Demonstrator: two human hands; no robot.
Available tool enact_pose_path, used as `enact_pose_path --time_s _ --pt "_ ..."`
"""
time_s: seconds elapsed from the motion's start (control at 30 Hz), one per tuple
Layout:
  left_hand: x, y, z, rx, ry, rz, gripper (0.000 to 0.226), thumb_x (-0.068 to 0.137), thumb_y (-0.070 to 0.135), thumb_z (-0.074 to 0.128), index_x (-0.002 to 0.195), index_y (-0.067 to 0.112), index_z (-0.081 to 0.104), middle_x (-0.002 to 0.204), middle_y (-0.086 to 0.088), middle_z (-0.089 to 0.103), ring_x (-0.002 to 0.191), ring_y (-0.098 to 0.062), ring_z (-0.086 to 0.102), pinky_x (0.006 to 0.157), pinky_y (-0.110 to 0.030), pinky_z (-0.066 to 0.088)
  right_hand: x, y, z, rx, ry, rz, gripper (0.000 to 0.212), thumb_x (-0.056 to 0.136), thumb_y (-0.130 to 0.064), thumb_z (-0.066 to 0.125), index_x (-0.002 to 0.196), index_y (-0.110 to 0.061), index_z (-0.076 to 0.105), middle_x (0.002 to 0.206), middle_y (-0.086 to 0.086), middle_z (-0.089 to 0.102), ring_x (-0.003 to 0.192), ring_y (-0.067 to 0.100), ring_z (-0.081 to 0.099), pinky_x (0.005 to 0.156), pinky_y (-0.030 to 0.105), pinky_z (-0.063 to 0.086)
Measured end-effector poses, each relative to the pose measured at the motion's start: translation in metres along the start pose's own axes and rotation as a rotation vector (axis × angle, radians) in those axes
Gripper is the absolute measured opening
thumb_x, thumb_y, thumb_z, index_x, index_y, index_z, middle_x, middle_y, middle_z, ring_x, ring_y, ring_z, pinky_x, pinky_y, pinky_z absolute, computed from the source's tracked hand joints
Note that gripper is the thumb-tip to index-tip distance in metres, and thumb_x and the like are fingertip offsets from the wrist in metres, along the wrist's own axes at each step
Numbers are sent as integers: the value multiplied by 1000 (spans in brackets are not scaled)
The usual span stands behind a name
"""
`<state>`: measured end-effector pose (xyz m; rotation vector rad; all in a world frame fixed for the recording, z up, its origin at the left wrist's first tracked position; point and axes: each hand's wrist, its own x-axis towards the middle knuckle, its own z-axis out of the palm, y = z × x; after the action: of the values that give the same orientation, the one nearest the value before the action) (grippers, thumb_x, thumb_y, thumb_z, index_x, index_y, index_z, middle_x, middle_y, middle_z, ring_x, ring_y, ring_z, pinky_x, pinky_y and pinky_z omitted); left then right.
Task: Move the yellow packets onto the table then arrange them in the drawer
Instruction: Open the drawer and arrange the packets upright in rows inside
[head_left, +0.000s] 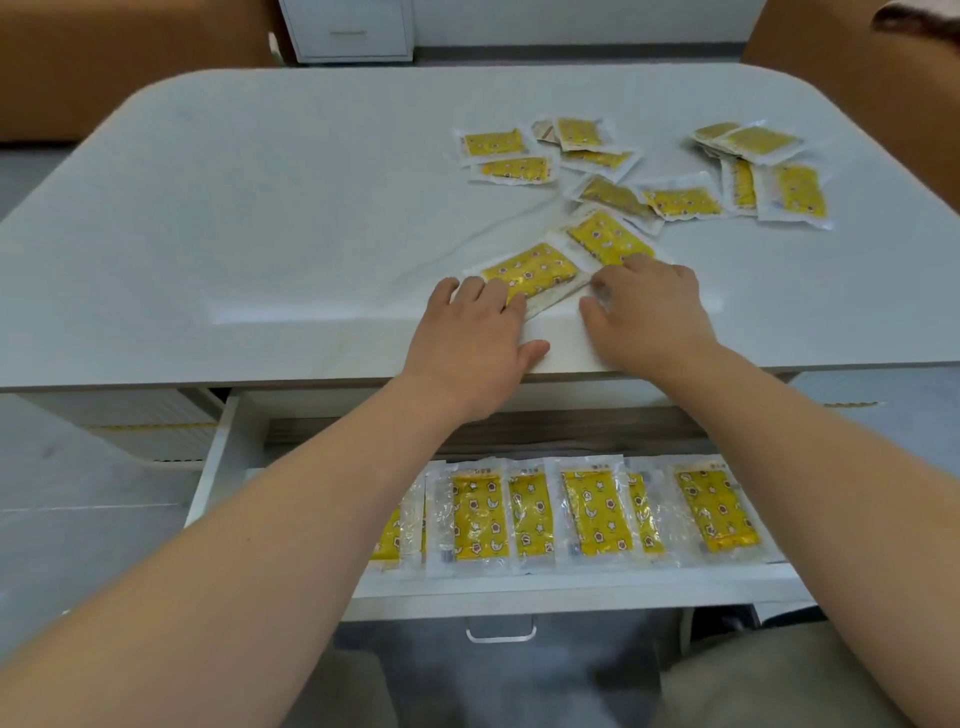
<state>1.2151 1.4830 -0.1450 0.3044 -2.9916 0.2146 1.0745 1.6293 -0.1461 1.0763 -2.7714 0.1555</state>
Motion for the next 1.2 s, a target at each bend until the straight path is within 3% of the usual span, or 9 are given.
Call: enact_pose_path --time_s 0.1,0.23,0.33,0.4,0.5,0.63,0.77,0.97,1.2 --pt "-9 -4 -1 -12 47 -23 50 101 53 37 122 17 64 124 -5 54 119 -26 46 105 -42 33 -10 -4 -5 62 50 -127 26 98 -30 50 108 -17 69 99 5 67 95 31 63 93 42 38" --pt "-22 -10 5 -148 -25 -49 51 104 49 38 133 10 52 157 -11 38 144 -28 35 113 -44 32 -22 -13 -10 192 112 -235 25 97 -26 56 116 -14 67 102 6 70 94 31 65 86 44 48" --pt "-28 -11 1 -80 35 -68 44 103 50 36 121 14 53 125 -7 58 113 -28 54 92 -41 40 -21 -18 -9 165 119 -154 36 103 -34 51 129 -12 65 127 10 65 119 34 58 98 47 44" --pt "-31 -12 -5 0 97 -87 41 103 48 35 115 15 56 109 -5 59 99 -27 56 84 -40 40 -21 -20 -9 111 18 -99 39 106 -38 40 125 -15 66 128 8 64 125 33 54 100 47 42" --pt "-35 -14 -7 35 105 -114 36 104 41 38 109 14 61 105 -7 57 94 -28 54 80 -40 38 -26 -26 -10 95 -9 -85 37 106 -39 39 113 -17 69 108 5 66 111 29 56 92 42 40" --pt "-36 -19 -4 -54 122 -148 10 92 18 58 96 11 64 101 -8 55 89 -28 51 71 -36 32 -29 -38 -16 193 -3 22 39 102 -40 51 131 -17 59 125 10 59 118 31 53 98 44 42" --pt "-38 -22 -12 -240 23 -174 7 97 20 52 97 15 46 106 -6 55 87 -26 49 72 -36 38 -33 -45 -12 135 -100 79 45 100 -46 47 135 -16 52 131 13 55 117 35 52 95 47 43" --pt "-37 -32 -21 -269 -73 -237 45 95 49 54 130 21 51 123 -4 50 110 -25 52 91 -43 50 -34 -51 -17 256 -188 57 68 93 -48 56 152 -24 33 153 3 41 136 36 38 109 51 33" --pt "-40 -40 -20 -381 -228 -239 72 97 52 52 158 27 24 160 1 28 141 -27 36 108 -43 39 -31 -56 -19 478 -247 114 92 76 -41 76 154 -32 27 161 3 27 143 37 29 114 51 34"
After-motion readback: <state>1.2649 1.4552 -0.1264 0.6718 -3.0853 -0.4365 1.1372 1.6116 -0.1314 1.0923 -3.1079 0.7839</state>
